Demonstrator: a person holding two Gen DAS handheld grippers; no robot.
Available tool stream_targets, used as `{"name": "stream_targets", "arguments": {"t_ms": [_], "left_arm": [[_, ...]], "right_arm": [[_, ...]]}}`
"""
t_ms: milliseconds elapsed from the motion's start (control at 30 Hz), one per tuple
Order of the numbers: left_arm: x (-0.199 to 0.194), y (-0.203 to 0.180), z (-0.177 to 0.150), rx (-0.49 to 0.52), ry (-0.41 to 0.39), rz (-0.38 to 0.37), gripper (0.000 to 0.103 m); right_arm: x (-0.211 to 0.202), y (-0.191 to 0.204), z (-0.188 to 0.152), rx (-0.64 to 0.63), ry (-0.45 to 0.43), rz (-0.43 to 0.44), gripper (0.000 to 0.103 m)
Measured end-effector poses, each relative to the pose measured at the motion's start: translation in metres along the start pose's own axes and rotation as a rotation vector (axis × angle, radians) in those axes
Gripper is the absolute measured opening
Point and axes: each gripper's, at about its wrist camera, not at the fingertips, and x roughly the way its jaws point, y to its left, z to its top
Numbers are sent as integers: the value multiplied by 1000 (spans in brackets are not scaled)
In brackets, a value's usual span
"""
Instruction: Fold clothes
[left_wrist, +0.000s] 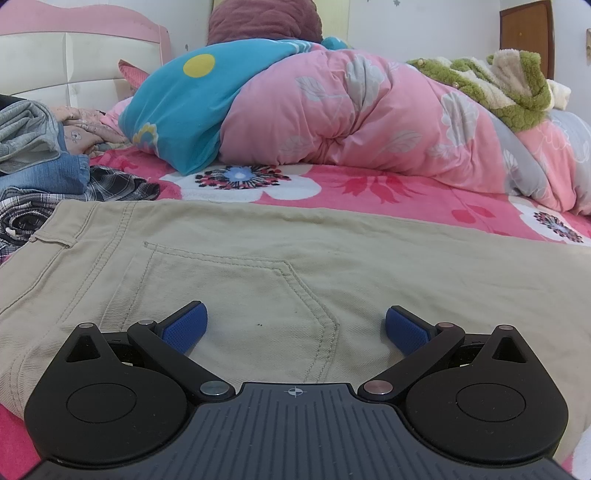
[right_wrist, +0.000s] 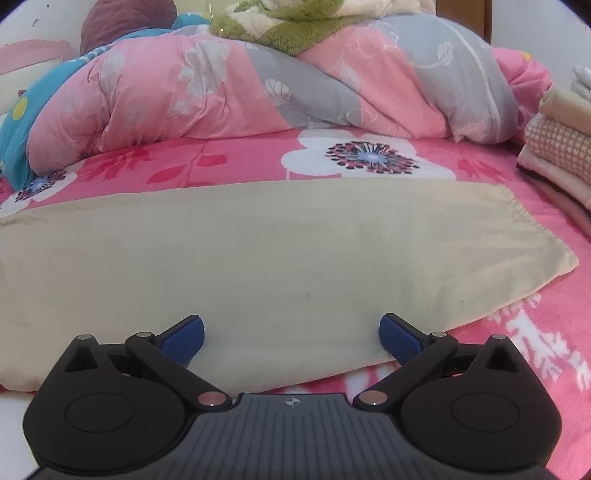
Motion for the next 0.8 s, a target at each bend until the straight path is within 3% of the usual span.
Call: {"name": "stream_targets", "arguments": {"t_ms": [433, 700, 800], "left_arm": [[0, -1, 0, 0, 0, 1, 103], [0, -1, 0, 1, 1, 3, 103], [0, -1, 0, 2, 1, 4, 103]], "right_arm": [[-3, 2, -3, -7, -18, -3, 103], [-6, 10, 9, -36, 19, -40, 103], [-14, 13, 14, -17, -34, -31, 103]]}}
